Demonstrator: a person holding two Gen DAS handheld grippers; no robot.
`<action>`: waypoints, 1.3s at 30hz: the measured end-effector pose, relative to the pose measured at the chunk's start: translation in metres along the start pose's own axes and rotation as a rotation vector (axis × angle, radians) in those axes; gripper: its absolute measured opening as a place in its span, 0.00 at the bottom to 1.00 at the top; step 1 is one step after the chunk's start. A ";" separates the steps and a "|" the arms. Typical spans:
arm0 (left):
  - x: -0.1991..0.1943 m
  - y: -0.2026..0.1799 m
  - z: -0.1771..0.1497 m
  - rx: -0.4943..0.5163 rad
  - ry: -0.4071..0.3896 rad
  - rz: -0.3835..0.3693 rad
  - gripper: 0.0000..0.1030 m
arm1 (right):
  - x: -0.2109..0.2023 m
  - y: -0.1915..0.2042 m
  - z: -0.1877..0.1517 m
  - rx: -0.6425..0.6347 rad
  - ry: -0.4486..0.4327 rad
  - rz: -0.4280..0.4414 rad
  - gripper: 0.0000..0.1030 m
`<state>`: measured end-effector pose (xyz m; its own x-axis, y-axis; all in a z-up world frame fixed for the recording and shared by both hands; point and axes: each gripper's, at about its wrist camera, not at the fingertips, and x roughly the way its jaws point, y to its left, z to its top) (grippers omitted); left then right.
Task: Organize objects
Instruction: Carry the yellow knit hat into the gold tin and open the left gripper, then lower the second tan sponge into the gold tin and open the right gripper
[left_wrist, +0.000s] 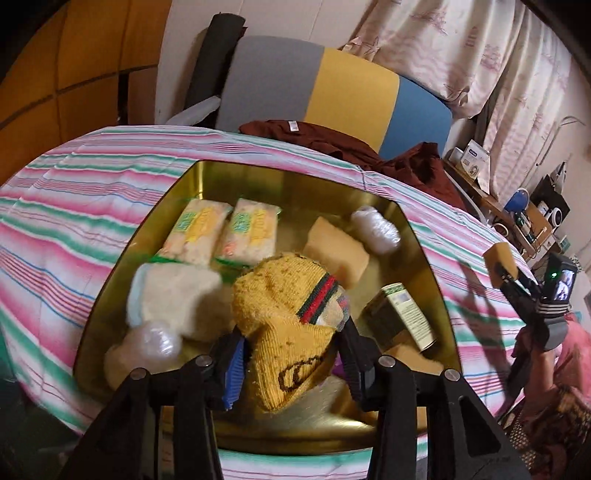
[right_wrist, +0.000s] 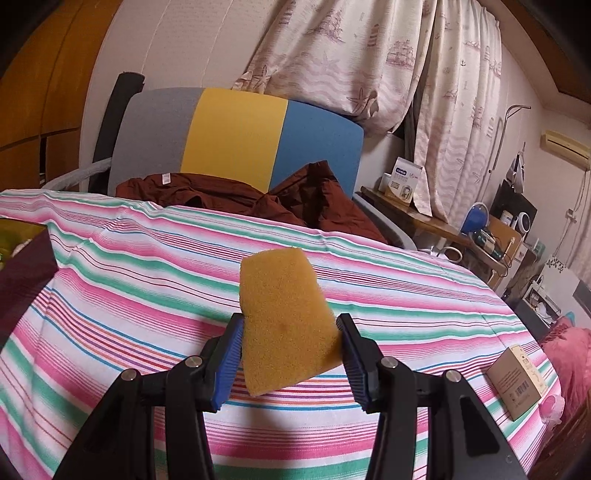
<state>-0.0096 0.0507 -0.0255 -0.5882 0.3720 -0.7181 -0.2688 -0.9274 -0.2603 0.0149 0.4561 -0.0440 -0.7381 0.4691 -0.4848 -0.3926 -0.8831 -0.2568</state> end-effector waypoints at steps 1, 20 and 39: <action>-0.001 0.002 -0.001 -0.001 0.001 0.003 0.45 | -0.004 0.001 0.001 0.001 -0.005 0.006 0.49; -0.033 0.016 -0.017 -0.028 -0.170 0.106 1.00 | -0.095 0.040 0.040 0.190 -0.058 0.333 0.49; -0.046 0.012 -0.016 -0.049 -0.172 0.067 1.00 | -0.057 0.193 0.095 -0.027 0.268 0.663 0.49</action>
<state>0.0261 0.0215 -0.0059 -0.7266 0.3071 -0.6146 -0.1896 -0.9494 -0.2503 -0.0707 0.2588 0.0132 -0.6555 -0.1795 -0.7336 0.1079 -0.9836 0.1443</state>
